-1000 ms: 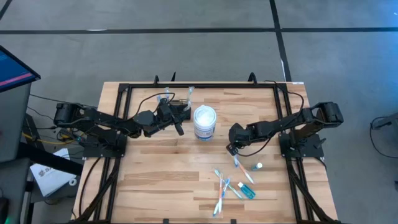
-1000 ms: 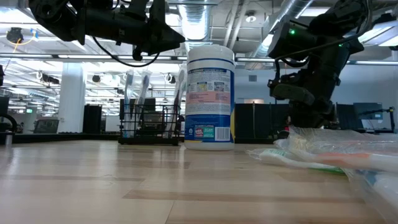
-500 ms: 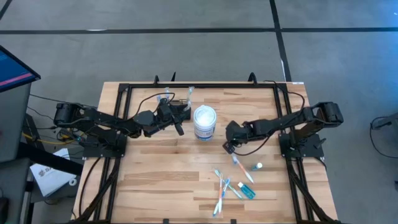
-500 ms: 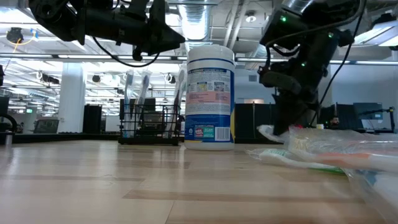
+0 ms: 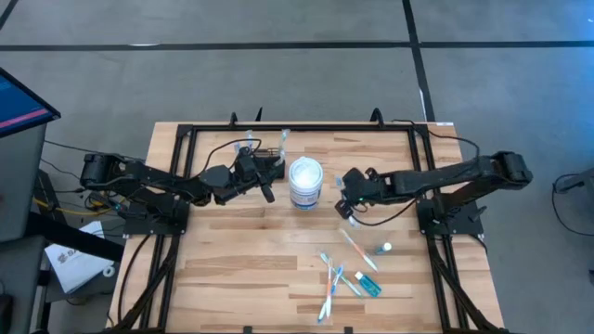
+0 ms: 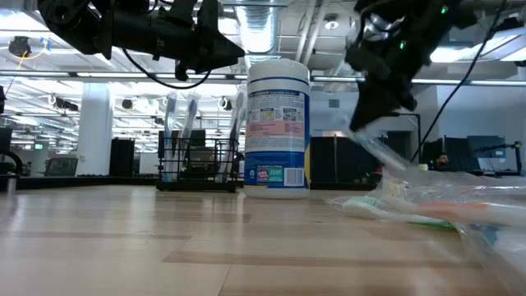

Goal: Pick & Place toothbrushing station
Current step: Put the top blue toothbrush into the mesh organizer

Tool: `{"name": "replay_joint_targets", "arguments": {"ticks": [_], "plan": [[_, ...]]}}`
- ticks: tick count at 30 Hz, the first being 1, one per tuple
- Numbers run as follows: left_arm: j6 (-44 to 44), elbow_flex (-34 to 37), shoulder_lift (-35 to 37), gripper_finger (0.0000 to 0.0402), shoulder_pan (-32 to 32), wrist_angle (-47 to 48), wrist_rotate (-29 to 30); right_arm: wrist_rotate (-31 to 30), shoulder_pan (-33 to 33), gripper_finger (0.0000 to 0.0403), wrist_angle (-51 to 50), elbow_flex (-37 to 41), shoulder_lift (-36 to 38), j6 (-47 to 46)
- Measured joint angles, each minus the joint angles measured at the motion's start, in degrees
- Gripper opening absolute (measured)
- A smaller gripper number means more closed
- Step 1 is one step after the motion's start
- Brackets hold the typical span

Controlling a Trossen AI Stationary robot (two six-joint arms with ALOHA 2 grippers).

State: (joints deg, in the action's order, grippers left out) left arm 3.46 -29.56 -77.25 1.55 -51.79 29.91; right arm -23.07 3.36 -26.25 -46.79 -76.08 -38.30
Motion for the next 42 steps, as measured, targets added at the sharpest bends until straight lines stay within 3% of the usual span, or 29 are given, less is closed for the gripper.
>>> {"name": "replay_joint_targets", "arguments": {"ticks": [7, 14, 23, 29, 42], "plan": [[0.8, 0.0, 0.0, 0.0127, -0.1, 0.0, -0.3, -4.8, 3.6, 0.0000, 0.2, 0.0, 7.7, 1.5], [3.6, 0.0, 0.0, 0.0127, -0.1, -2.2, -8.3, -9.5, 9.1, 0.0000, 7.4, 0.0, 11.6, 7.1], [8.4, 0.0, 0.0, 0.0127, -0.1, -5.4, -15.8, -10.0, 12.1, 0.0000, 24.0, 0.0, 12.1, 19.7], [9.4, 0.0, 0.0, 0.0127, -0.1, -7.6, -20.8, -9.8, 12.1, 0.0000, 28.9, 0.0, 12.1, 23.3], [12.1, 0.0, 0.0, 0.0127, -1.2, -10.2, -24.0, -8.3, 12.0, 0.0000, 35.8, 0.0, 9.2, 27.7]]}}
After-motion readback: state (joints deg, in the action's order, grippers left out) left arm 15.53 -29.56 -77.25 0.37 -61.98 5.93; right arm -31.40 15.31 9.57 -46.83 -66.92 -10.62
